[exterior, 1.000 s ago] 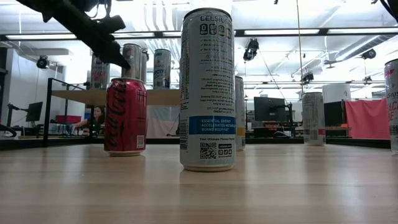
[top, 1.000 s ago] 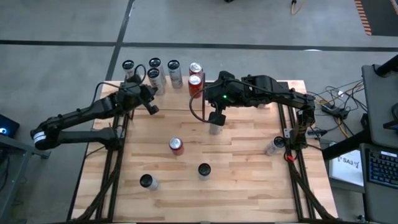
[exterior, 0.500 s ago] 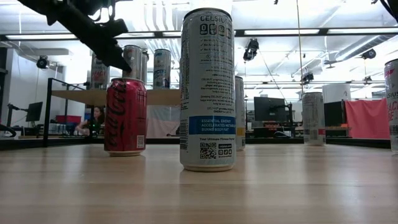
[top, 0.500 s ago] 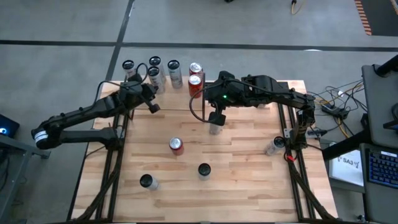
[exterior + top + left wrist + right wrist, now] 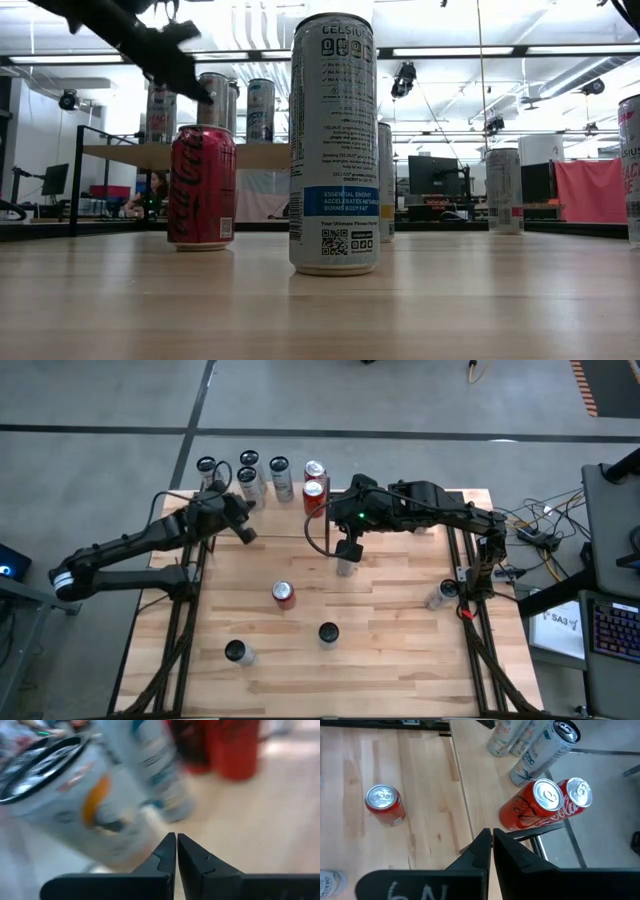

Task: Place canned beverage on shelf
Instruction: Put the bottom white yellow soda can on the shelf aligned with the other white yellow soda can, then put the top white pink soda can on the shelf aligned with the other white pink soda can

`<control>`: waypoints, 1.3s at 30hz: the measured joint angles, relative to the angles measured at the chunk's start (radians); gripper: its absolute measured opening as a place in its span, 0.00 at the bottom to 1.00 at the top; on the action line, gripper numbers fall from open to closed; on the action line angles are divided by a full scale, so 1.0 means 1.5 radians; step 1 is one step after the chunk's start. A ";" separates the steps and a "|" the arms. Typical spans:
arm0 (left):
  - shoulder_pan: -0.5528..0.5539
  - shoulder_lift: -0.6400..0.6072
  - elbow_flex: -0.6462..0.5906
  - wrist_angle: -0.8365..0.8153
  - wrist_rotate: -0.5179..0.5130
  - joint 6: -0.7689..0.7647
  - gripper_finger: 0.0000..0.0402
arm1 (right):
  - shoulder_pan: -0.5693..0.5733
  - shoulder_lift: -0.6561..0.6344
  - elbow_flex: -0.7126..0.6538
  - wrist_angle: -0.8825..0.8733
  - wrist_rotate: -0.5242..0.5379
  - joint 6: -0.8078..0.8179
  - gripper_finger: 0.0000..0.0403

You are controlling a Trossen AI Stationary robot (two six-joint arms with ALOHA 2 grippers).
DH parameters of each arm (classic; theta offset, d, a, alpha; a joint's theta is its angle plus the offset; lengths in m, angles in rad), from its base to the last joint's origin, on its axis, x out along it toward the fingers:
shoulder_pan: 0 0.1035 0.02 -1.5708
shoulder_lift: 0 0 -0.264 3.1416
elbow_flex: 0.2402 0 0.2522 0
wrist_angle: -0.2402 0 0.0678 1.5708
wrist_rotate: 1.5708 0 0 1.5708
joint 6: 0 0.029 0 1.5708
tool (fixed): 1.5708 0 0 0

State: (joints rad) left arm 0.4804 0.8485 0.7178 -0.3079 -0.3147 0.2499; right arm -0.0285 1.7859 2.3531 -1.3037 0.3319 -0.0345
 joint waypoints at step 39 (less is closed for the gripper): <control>-0.665 -0.166 -0.066 0.071 -0.171 -0.184 0.00 | 0.138 0.002 -0.185 0.147 -0.052 0.135 0.02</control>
State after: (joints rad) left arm -0.5174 0.5989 0.6182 -0.2010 -0.5704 -0.0254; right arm 0.1792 1.7885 2.0762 -1.0836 0.2539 0.1685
